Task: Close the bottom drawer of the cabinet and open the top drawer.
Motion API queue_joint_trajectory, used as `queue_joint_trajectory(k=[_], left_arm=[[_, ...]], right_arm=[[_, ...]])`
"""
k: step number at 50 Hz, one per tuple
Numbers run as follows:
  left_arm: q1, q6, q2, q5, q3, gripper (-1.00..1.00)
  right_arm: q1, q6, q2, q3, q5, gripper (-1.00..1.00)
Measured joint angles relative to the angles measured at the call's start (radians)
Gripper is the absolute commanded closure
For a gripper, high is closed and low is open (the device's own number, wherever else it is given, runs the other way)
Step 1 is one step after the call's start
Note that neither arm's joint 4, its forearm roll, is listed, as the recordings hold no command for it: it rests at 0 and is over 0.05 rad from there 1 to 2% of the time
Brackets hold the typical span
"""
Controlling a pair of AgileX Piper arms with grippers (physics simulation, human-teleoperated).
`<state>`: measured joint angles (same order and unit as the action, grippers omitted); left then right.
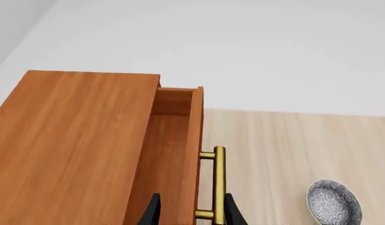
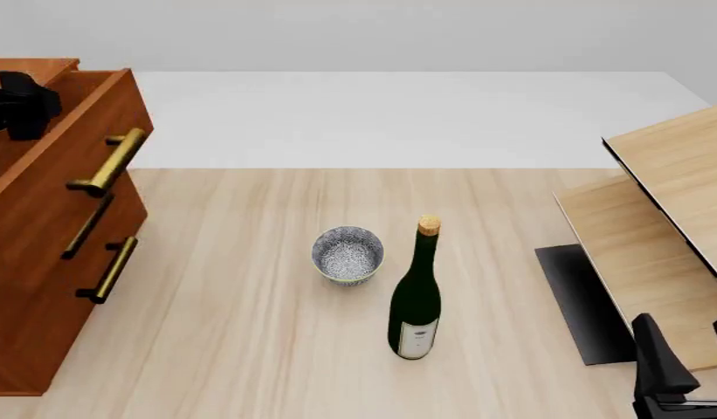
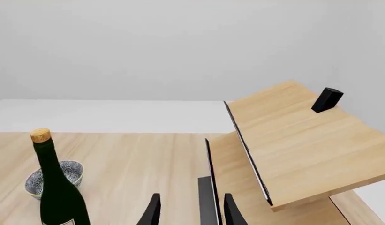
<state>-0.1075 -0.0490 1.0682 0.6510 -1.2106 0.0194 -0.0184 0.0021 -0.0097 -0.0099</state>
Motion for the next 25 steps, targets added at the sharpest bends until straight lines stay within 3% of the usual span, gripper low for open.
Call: queue_joint_trajectory(k=[25], left_arm=[[0.038, 0.074, -0.001, -0.039, 0.122, -1.00]], right_arm=[[0.000, -0.001, 0.000, 0.001, -0.001, -1.00]])
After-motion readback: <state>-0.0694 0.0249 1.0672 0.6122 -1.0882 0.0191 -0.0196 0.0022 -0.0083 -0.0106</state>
